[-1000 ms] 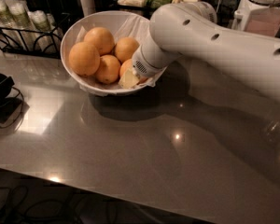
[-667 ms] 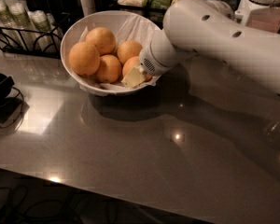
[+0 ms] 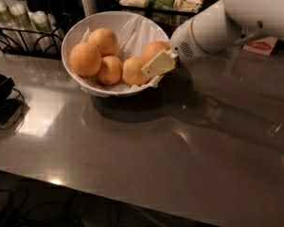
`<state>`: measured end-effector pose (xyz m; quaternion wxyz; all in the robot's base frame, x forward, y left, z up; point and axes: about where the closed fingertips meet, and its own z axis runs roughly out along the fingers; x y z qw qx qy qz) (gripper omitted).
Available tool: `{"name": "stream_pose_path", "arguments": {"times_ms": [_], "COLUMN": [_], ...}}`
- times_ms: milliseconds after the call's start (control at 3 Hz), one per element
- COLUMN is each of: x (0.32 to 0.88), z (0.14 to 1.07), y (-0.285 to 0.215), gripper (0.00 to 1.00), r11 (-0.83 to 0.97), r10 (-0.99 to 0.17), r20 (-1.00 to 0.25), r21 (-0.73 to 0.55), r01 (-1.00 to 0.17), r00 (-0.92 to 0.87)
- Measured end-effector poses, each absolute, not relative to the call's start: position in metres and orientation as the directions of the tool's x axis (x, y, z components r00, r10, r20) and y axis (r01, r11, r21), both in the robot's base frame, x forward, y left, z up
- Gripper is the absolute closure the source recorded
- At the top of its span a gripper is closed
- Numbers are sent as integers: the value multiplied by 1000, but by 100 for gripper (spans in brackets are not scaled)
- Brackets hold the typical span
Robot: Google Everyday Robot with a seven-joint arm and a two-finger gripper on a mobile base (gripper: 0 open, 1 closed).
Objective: Pick orange from white bowl
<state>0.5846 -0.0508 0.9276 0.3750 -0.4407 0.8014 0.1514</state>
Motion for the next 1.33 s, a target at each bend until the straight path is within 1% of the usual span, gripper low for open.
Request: {"name": "stream_pose_path", "arguments": {"times_ms": [333,667,1000,1333], "x": [570,558,547,547], "z": [949,968,982,982], "y": [-71,-87,-97,-97], "gripper": [100,100,100,100], "r11": [512,479,446,443], "r10": [-579,-578,-581,-583], "r20": [-766,-782,-794,-793], "r21": [-75,-91,-125,-129], "r01": [-856,-873,-886,-887], "r00": [-279,-235,-181,-176]}}
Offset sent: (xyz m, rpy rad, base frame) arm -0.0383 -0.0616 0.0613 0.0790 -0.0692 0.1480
